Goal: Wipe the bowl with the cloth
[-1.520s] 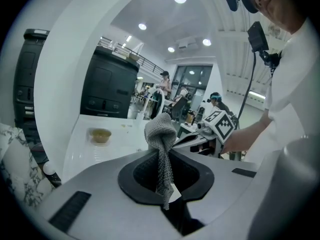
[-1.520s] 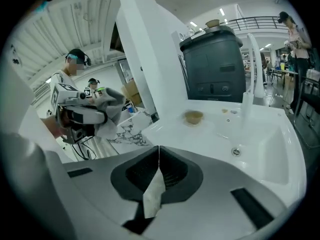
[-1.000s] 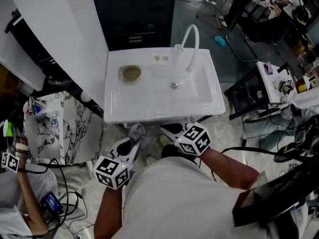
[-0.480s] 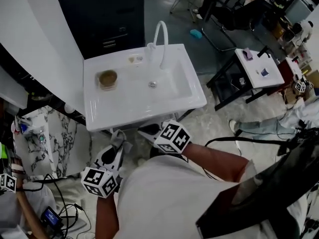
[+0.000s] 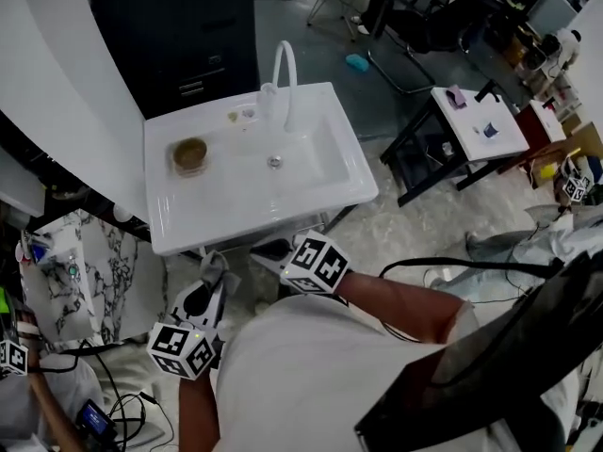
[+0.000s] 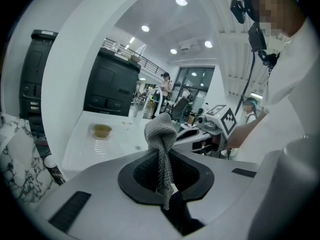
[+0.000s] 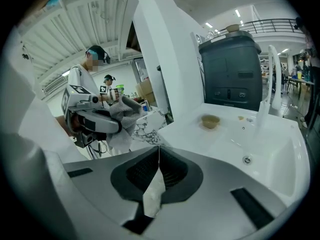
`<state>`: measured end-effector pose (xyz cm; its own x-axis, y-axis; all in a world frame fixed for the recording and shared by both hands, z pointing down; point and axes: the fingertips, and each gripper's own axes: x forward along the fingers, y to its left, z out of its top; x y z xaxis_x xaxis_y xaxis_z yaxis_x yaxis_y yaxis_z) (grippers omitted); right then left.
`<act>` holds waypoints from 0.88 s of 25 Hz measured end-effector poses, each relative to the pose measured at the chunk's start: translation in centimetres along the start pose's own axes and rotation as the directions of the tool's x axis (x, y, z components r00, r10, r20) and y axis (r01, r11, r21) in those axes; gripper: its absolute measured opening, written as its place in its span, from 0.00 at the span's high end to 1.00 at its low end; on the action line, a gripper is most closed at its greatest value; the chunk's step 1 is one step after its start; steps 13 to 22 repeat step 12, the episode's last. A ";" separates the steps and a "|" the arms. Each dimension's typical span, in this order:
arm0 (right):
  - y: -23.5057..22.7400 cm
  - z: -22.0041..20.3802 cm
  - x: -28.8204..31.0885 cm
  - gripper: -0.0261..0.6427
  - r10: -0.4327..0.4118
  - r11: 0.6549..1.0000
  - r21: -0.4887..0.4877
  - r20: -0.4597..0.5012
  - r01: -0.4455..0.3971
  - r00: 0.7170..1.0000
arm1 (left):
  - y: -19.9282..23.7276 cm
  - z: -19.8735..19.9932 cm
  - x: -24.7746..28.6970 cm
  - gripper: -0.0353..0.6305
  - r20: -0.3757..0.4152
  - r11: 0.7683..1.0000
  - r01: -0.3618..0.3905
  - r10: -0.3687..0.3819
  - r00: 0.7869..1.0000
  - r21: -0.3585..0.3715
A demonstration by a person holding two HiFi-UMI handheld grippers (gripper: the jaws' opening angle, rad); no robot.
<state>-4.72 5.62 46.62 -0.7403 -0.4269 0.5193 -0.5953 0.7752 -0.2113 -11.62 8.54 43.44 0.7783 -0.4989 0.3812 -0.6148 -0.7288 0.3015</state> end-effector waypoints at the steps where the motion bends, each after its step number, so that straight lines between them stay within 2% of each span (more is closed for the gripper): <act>1: -0.1 -0.1 -0.1 0.93 0.000 1.000 0.001 -0.001 0.000 1.000 | -0.1 -0.1 0.1 0.89 -0.003 1.000 0.002 -0.002 1.000 0.001; 22: -1.5 -0.6 -0.6 0.93 -0.002 1.000 0.014 0.000 0.002 1.000 | -0.3 0.0 1.8 0.89 -0.023 1.000 0.014 -0.014 1.000 0.006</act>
